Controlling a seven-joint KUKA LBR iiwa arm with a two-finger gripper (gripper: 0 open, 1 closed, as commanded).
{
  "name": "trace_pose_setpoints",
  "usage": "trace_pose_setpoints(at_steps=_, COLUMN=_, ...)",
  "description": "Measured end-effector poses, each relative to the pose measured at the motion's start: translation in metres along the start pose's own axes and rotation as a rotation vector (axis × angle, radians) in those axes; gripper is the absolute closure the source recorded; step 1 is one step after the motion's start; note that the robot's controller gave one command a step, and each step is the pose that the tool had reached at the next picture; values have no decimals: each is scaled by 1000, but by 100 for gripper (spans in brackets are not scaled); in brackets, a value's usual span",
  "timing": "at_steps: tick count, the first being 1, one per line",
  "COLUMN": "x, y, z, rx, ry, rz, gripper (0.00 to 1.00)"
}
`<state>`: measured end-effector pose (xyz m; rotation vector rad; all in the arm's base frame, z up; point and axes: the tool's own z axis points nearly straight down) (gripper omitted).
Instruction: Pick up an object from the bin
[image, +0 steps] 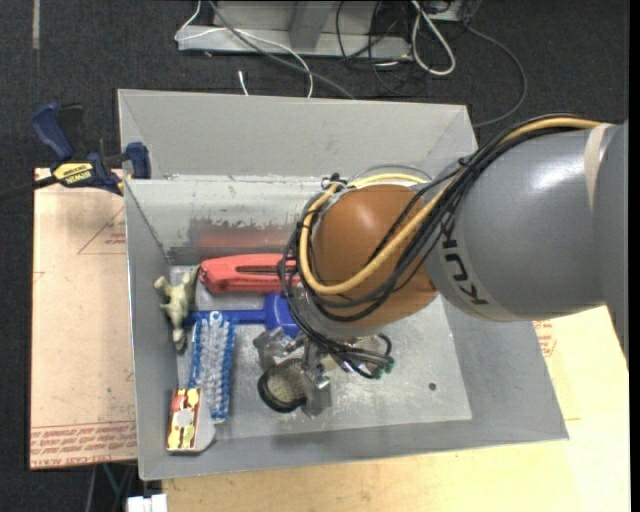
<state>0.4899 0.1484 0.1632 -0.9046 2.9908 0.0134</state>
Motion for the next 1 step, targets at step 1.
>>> trace_pose_setpoints(at_steps=1, x=0, y=0, z=-20, rx=-1, ry=0, rz=1, gripper=100)
